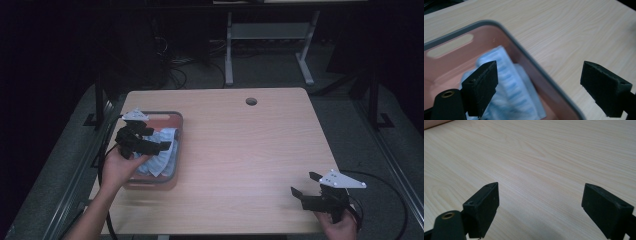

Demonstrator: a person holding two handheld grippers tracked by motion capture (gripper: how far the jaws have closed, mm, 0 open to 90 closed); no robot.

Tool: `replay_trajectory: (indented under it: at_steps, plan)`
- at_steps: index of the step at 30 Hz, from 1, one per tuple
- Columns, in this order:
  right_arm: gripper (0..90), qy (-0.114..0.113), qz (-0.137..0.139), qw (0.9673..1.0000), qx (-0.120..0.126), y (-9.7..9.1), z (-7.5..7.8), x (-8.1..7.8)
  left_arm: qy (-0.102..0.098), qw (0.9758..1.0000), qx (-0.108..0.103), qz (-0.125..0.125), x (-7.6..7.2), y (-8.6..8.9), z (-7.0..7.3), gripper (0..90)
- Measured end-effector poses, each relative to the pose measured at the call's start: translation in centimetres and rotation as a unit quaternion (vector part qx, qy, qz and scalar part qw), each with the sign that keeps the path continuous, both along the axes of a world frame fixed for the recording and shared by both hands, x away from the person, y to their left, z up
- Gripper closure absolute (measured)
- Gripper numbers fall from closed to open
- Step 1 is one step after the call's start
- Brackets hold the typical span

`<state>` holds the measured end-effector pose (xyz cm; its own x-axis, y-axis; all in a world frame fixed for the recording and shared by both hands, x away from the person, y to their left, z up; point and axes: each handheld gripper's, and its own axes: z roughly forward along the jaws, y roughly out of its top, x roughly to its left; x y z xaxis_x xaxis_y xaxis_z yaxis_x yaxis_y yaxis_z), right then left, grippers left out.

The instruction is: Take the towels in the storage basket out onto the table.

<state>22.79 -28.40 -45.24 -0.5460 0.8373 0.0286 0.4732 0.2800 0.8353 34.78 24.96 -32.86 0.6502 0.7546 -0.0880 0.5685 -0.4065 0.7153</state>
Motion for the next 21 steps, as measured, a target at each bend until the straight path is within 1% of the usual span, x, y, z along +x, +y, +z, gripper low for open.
replay_trajectory:
  at_steps: [2,3,4,5,7,9,10,11,12,13,15,16,17,18,19,21]
  plan:
    - [14.0,0.001,0.001,1.0000,0.000,0.0,0.0,0.0,0.003,0.9999,0.006,0.012,0.2,0.6,-0.2,13.9]
    - [14.0,0.001,0.000,1.0000,0.000,0.0,0.0,0.0,0.006,0.9998,0.008,0.017,0.4,0.8,-0.3,13.9]
    - [14.0,0.002,0.000,1.0000,0.000,0.0,0.0,0.0,0.006,0.9998,0.008,0.017,0.4,0.8,-0.3,13.9]
    - [14.0,0.000,0.001,1.0000,0.000,0.0,0.0,0.0,0.009,0.9995,0.011,0.027,0.5,1.3,-0.5,14.0]
    - [14.0,0.000,0.001,1.0000,0.000,0.0,0.1,0.0,0.012,0.9992,0.012,0.036,0.6,1.7,-0.8,14.0]
    - [14.0,0.000,0.002,1.0000,0.000,-0.1,0.0,0.0,0.013,0.9985,0.020,0.049,0.7,2.0,-1.0,14.0]
    - [14.1,0.000,0.002,1.0000,0.000,-0.1,0.0,0.0,0.012,0.9981,0.018,0.058,0.7,2.2,-1.2,14.3]
    - [14.0,0.000,0.002,1.0000,0.000,-0.1,0.1,0.0,0.015,0.9977,0.022,0.062,0.8,2.5,-1.3,14.6]
    - [14.0,0.000,0.003,1.0000,0.000,-0.1,0.1,0.0,0.018,0.9971,0.020,0.072,0.9,2.6,-1.5,14.5]
    - [14.0,0.000,0.003,1.0000,0.000,0.0,0.1,0.0,0.022,0.9967,0.024,0.074,1.0,2.9,-1.6,14.5]
    - [14.0,-0.001,0.003,1.0000,0.000,0.0,0.1,0.0,0.025,0.9965,0.022,0.077,1.0,3.0,-1.7,14.5]
    - [14.0,-0.001,0.003,1.0000,0.000,0.0,0.1,0.0,0.030,0.9958,0.025,0.083,1.1,3.2,-2.0,14.5]
    - [14.0,-0.001,0.003,1.0000,0.000,0.0,0.1,0.0,0.030,0.9958,0.025,0.083,1.1,3.2,-2.0,14.5]
    - [14.0,0.000,0.003,1.0000,0.001,-0.1,0.1,0.0,0.037,0.9953,0.031,0.084,1.2,3.1,-2.2,14.5]
    - [14.0,0.000,0.003,1.0000,0.001,-0.1,0.1,0.0,0.037,0.9953,0.031,0.084,1.2,3.1,-2.2,14.5]
    - [14.0,0.000,0.003,1.0000,0.001,0.0,0.1,0.0,0.046,0.9942,0.043,0.087,1.4,2.9,-2.6,14.5]
